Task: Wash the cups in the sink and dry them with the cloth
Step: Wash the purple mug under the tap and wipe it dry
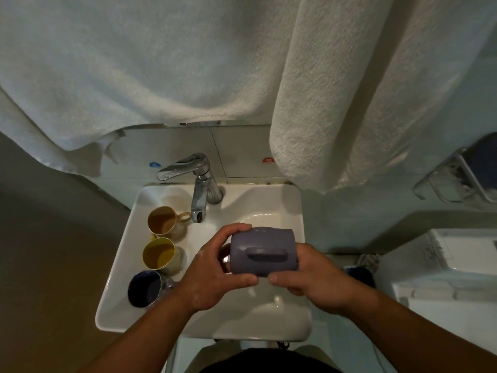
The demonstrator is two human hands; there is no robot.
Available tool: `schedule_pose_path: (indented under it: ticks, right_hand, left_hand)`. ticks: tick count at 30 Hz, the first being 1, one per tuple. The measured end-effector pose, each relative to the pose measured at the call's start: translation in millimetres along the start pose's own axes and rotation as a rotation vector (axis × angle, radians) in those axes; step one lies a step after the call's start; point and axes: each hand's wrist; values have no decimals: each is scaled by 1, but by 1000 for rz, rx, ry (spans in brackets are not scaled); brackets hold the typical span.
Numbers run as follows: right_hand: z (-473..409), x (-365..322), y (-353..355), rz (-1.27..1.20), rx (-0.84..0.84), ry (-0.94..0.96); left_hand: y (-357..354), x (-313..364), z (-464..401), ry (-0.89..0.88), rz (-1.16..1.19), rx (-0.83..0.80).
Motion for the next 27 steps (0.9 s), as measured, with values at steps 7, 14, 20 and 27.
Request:
schedule_pose_path:
  ticks: [7, 14, 20, 27]
  right_hand:
    - [3, 15, 4, 438, 79, 42]
    - [3, 8, 7, 323, -169, 76]
    - [-1, 17, 4, -265, -9, -49]
    - [-2, 20, 8, 107, 115, 96]
  left_hand:
    - [12, -3, 5, 286, 339, -224]
    - [-2, -4, 3, 146, 117, 38]
    - [-8, -5, 5, -28, -96, 64]
    - [-10, -2, 11, 341, 250, -2]
Point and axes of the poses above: each hand's wrist, its own z-axis away from the middle knuckle, its own y-axis out of the back of the hand, x = y × z, and after that the axes turned 2 degrees about -z, right-handed
